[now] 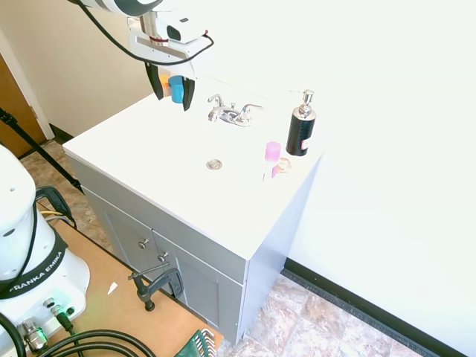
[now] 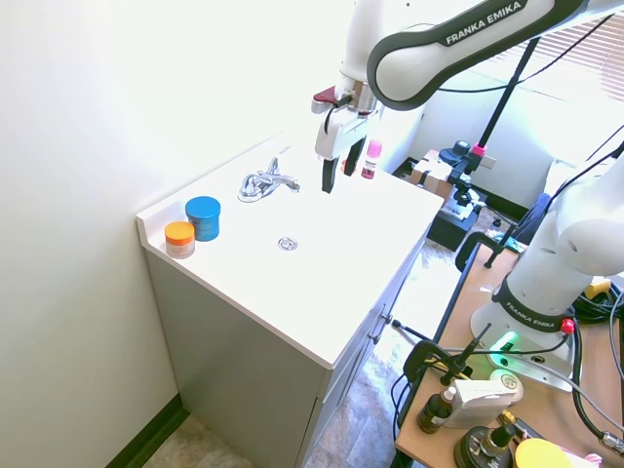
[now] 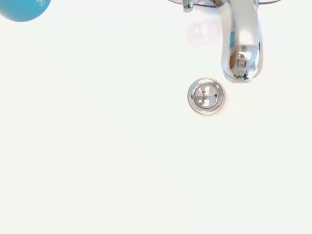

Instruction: Turn on the cold water

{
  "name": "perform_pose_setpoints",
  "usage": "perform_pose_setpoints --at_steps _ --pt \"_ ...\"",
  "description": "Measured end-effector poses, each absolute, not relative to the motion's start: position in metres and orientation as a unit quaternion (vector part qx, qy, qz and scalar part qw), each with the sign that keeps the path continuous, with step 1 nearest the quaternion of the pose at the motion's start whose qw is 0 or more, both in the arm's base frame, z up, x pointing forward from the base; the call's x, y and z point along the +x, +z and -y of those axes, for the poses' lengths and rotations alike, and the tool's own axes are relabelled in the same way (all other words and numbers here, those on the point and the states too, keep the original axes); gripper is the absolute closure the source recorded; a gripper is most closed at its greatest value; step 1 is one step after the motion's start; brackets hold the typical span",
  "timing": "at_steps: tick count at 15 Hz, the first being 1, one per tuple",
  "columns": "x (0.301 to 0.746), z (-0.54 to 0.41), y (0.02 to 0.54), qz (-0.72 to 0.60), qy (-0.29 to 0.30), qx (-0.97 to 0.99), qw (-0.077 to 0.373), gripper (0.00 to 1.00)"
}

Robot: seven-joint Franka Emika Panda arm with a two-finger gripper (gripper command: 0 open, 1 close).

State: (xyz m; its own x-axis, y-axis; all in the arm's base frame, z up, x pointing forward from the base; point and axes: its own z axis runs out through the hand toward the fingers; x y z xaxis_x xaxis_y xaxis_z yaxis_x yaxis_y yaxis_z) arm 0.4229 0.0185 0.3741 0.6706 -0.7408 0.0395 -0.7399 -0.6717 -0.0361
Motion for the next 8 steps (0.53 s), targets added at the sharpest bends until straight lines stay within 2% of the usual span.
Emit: perform_pose_setpoints --at_steps 4,8 --pt "0.430 -0.018 0.369 -0.442 -0.040 -0.896 0.010 0.00" --pt "0.464 0.004 0.349 -0.510 -0.068 -0.857 0.001 0.00"
